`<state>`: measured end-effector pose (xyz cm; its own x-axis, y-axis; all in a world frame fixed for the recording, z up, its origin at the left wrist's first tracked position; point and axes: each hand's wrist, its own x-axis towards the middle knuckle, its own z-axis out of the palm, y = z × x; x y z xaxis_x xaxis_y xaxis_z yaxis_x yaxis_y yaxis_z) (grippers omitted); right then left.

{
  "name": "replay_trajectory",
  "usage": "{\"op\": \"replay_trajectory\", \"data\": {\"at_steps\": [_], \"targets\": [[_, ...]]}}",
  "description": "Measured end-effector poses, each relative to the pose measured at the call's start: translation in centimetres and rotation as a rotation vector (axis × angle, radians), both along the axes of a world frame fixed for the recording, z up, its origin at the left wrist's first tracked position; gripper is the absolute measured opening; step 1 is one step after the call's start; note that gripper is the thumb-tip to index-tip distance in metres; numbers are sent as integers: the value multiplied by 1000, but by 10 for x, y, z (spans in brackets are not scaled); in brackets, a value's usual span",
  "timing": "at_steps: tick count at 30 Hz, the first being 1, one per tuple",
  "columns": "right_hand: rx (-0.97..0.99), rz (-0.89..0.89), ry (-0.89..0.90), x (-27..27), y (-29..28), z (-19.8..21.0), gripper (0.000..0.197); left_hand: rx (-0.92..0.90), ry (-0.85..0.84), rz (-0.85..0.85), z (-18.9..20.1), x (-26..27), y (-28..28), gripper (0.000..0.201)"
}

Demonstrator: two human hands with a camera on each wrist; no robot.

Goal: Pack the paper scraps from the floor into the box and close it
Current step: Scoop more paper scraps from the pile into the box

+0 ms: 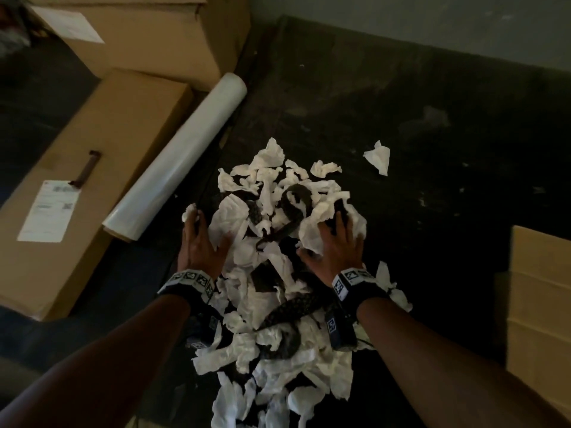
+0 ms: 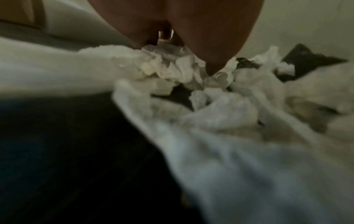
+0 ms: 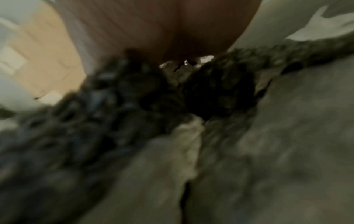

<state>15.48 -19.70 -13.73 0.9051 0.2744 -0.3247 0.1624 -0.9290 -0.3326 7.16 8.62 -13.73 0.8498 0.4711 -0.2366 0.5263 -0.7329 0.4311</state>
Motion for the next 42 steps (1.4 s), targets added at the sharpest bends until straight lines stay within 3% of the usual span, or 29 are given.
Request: {"op": "replay_trajectory", "data": {"at_steps": [3,7,9,13,15,17,22,28,34,39,42], "targets": [[34,57,-38,-18,13,-3,91,-14,-81,-107,1,-14,-11,84],[43,115,-27,-33,22,0,91,-50,-91,-406,3,-33,-41,87],[67,115,-46,-37,22,8,90,15,-100,-494,6,-34,-55,87],[139,82,-274,-30,9,34,76,131,-239,-405,34,-15,-66,78],[159,41,-333,-14,3,47,72,131,-370,-382,51,6,-62,73],[165,-31,-348,10,1,57,74,115,-392,-352,62,31,-53,73],[145,-261,-307,97,-2,63,76,60,-188,-289,66,112,-36,85],[62,-417,46,197,-30,43,101,-11,148,-242,47,187,-30,95],[133,-213,257,219,-26,26,117,-107,214,-431,20,209,-29,107],[169,15,350,170,11,41,115,-273,205,-614,32,188,-35,102],[78,176,303,130,28,39,116,-173,247,-739,41,162,-36,120]]}}
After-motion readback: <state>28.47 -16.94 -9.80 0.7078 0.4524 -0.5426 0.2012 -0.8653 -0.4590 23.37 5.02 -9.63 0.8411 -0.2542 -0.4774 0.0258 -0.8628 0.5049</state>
